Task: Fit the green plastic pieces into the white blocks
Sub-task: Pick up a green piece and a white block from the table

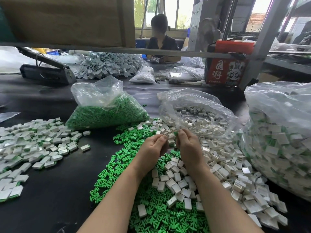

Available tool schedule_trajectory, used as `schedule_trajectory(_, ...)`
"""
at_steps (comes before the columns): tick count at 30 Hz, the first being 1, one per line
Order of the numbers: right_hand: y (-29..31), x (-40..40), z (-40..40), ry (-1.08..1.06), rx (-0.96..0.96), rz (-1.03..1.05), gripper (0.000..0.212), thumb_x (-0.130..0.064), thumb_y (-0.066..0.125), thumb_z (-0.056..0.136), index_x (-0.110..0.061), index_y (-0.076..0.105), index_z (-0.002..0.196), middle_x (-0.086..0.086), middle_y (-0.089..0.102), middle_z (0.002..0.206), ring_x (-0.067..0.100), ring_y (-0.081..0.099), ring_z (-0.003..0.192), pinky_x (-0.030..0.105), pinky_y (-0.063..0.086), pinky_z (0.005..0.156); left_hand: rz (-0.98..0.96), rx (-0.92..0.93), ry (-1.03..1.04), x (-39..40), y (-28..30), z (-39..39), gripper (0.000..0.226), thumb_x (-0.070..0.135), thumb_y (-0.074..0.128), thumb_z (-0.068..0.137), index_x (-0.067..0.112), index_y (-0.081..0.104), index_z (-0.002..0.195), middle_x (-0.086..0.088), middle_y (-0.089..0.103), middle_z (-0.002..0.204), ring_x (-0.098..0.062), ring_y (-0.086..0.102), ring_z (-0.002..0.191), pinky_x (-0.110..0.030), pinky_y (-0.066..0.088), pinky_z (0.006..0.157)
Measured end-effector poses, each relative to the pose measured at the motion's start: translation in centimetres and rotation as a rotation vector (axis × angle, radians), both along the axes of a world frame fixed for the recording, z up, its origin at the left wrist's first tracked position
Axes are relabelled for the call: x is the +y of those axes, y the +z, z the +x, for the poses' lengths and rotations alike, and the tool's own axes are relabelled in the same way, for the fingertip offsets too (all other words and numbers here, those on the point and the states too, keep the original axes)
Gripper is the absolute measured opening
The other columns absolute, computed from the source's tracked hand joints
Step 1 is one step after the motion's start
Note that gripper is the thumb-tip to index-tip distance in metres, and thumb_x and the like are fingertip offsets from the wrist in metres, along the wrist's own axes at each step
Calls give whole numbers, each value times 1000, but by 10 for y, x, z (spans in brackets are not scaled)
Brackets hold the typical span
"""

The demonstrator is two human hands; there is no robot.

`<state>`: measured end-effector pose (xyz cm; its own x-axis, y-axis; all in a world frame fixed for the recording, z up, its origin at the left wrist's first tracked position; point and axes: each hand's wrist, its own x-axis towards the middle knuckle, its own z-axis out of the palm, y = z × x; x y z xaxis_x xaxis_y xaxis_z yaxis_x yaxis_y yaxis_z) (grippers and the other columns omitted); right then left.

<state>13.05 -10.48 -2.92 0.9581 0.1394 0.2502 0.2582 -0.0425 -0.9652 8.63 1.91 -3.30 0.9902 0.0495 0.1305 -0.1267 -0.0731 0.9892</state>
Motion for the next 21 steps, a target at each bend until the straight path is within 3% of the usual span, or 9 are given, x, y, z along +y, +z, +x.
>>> schedule_trajectory(3, 1, 4, -3, 74, -3, 18, 32, -12, 41, 103, 7, 49, 77, 23, 48, 69, 35, 45, 64, 54, 43, 65, -43, -3, -38, -4, 1, 0, 26, 20, 42, 104, 16, 66, 95, 16, 67, 72, 4, 61, 71, -14, 48, 67)
schedule_trajectory(5, 1, 6, -4, 107, -6, 40, 34, -15, 43, 101, 12, 50, 83, 27, 50, 72, 36, 47, 66, 63, 44, 69, -55, -10, -40, -4, 1, 1, 27, 20, 42, 104, 12, 66, 97, 14, 66, 73, 0, 59, 72, -17, 48, 70)
schedule_trajectory(10, 1, 6, -5, 135, -17, 27, 35, -31, 45, 91, 1, 55, 79, 10, 52, 67, 29, 50, 67, 60, 48, 70, -81, -29, -13, -3, 0, 1, 28, 19, 42, 104, 9, 64, 91, 13, 62, 69, 0, 56, 65, -15, 47, 63)
schedule_trajectory(16, 1, 7, -6, 130, -29, 36, 37, -26, 43, 97, 8, 50, 83, 13, 50, 69, 26, 50, 66, 58, 49, 68, -98, -38, -20, -3, 0, 2, 29, 22, 43, 104, 8, 65, 91, 3, 61, 74, -1, 52, 62, -14, 46, 61)
schedule_trajectory(21, -1, 7, -5, 96, -10, 34, 33, -16, 40, 104, -1, 55, 80, -4, 54, 60, 17, 53, 62, 44, 48, 64, -106, -61, -34, -2, -1, 2, 31, 25, 43, 104, 10, 64, 86, 5, 57, 69, -1, 49, 58, -12, 44, 58)
